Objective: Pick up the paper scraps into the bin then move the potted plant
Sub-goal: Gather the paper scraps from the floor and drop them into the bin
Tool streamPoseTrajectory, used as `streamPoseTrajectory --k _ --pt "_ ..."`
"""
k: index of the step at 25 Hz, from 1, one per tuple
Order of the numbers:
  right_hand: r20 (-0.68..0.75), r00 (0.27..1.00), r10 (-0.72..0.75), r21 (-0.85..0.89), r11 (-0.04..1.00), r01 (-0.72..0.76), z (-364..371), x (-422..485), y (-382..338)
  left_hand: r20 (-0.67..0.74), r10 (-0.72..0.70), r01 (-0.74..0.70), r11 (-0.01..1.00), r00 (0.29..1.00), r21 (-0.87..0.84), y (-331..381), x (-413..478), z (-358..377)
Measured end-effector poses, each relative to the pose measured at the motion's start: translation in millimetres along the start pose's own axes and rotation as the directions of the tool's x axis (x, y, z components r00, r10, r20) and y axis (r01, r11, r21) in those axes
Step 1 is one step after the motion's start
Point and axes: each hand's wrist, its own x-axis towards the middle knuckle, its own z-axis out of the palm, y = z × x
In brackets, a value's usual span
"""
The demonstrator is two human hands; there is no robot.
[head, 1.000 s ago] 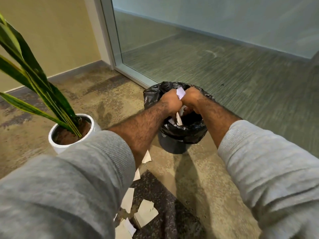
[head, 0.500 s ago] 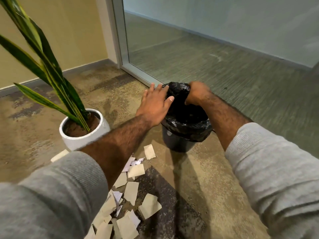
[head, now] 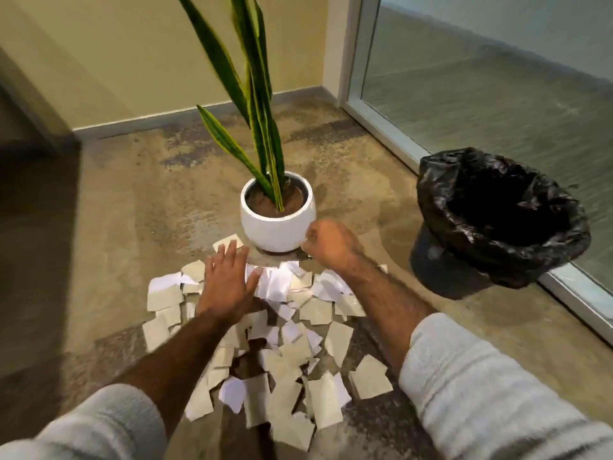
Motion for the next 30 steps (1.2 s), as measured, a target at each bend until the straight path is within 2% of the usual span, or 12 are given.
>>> streamPoseTrajectory --k 3,6,8,11,16,18,21,23,24,26,28,30 --pt "0.094 0.994 0.056 -0.155 0.987 -0.041 63.8 4.6 33.7 0.044 -0.201 0.201 0.980 0.979 -0.004 -65.1 -32.4 24.6" --pt "0.096 0.994 0.044 -0.299 0.954 -0.014 89.0 19.3 56.7 0.067 -0.270 0.269 0.963 0.960 0.020 -97.3 -59.3 44.9" --pt "0.168 0.986 0.003 -0.331 0.942 0.053 98.8 33.5 63.6 0.086 -0.313 0.313 0.950 0.946 0.007 -105.6 -74.0 56.9" --pt "0.190 0.981 -0.022 -0.302 0.950 0.080 107.8 49.4 65.9 0.038 -0.309 0.309 0.951 0.950 0.022 -108.1 -84.0 68.4" --pt "0.021 1.000 -0.009 -0.090 0.996 0.011 100.0 31.4 46.7 -0.022 -0.322 0.323 0.945 0.946 0.057 -109.4 -80.7 72.9" --pt "-0.124 0.973 -0.195 -0.148 0.973 0.176 110.0 -1.5 26.1 -0.018 -0.326 0.327 0.942 0.945 0.072 -109.8 -80.1 73.2" --pt "-0.254 0.798 -0.547 -0.124 0.837 0.534 138.8 -33.4 -18.3 -0.012 -0.342 0.342 0.935 0.940 0.093 -106.2 -76.9 71.4" --pt "-0.210 0.681 -0.701 -0.149 0.712 0.686 160.1 -13.4 -50.4 -0.015 -0.345 0.345 0.932 0.938 0.109 -106.9 -76.9 70.7" --pt "-0.125 0.678 -0.725 -0.183 0.688 0.702 169.2 2.5 -67.3 -0.014 -0.347 0.346 0.932 0.938 0.109 -107.6 -76.7 71.0" --pt "0.106 0.778 -0.620 -0.254 0.739 0.624 183.7 36.2 -99.2 -0.024 -0.355 0.356 0.930 0.935 0.090 -108.9 -77.4 73.2" --pt "0.199 0.886 -0.418 -0.292 0.838 0.461 191.9 69.0 -119.7 -0.047 -0.349 0.352 0.933 0.936 0.073 -109.1 -76.7 76.4" --pt "0.254 0.914 -0.315 -0.304 0.872 0.385 194.1 96.6 -130.7 -0.057 -0.344 0.347 0.936 0.937 0.066 -111.1 -76.2 77.2"
